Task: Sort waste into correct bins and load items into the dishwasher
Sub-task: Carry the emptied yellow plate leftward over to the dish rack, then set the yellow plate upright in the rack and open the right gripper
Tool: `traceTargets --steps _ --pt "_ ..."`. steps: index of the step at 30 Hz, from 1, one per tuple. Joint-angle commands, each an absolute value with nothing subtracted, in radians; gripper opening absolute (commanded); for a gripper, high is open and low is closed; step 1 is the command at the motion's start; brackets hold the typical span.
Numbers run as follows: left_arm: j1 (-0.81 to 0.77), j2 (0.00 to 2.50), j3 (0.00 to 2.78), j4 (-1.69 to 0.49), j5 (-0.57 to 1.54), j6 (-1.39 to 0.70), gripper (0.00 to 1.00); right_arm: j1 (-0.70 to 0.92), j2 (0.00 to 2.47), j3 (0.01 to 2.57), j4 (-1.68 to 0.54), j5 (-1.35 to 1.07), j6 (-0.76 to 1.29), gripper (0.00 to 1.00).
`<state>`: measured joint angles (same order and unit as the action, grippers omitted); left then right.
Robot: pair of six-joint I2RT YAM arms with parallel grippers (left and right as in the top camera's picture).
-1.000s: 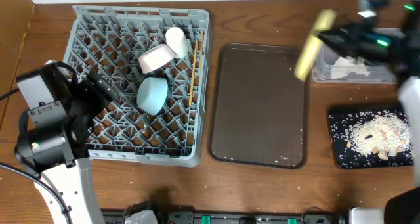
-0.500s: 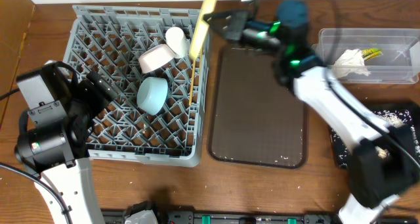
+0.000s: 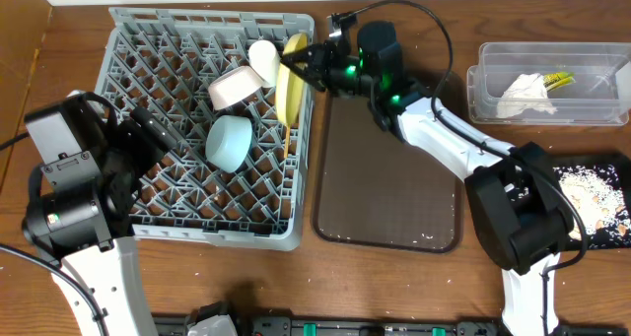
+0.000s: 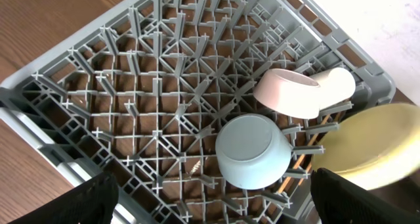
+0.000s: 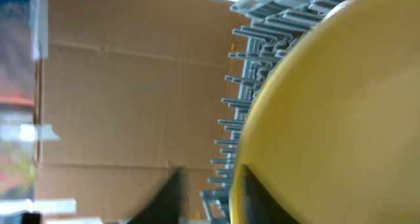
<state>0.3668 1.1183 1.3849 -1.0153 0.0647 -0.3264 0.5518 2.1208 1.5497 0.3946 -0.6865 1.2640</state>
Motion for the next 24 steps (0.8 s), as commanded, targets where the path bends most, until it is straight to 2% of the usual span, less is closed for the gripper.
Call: traceTargets --steps 1,3,4,8,11,13,19,24 --pt "0.372 1.119 1.390 -1.016 0.064 -0.335 0.95 0.537 2.109 1.625 0.380 -0.757 1.222 0.71" --pt "0.372 1.119 1.390 -1.016 0.064 -0.335 0.95 0.526 2.106 1.671 0.309 -0.796 1.197 0.93" --pt "0.372 1.119 1.390 -1.016 0.063 -0.335 0.95 0.519 2.102 1.699 0.261 -0.814 1.170 0.98" --pt "0.372 1.119 1.390 -1.016 0.064 -0.335 0.95 0.489 2.064 1.868 -0.182 -0.804 0.923 0.99" --pt "0.372 1.119 1.390 -1.016 0.064 -0.335 0.95 0.474 2.011 1.974 -0.547 -0.636 0.743 0.99" --pt "0.372 1.119 1.390 -1.017 0.063 -0.335 0.95 0.464 1.945 2.038 -0.808 -0.431 0.625 0.99" --pt "0.372 1.119 1.390 -1.016 0.063 -0.335 0.95 0.456 1.743 2.062 -1.222 -0.015 0.505 0.99" --pt "0.372 1.119 1.390 -1.017 0.063 -0.335 0.95 0.456 1.578 2.057 -1.528 0.144 0.484 0.99"
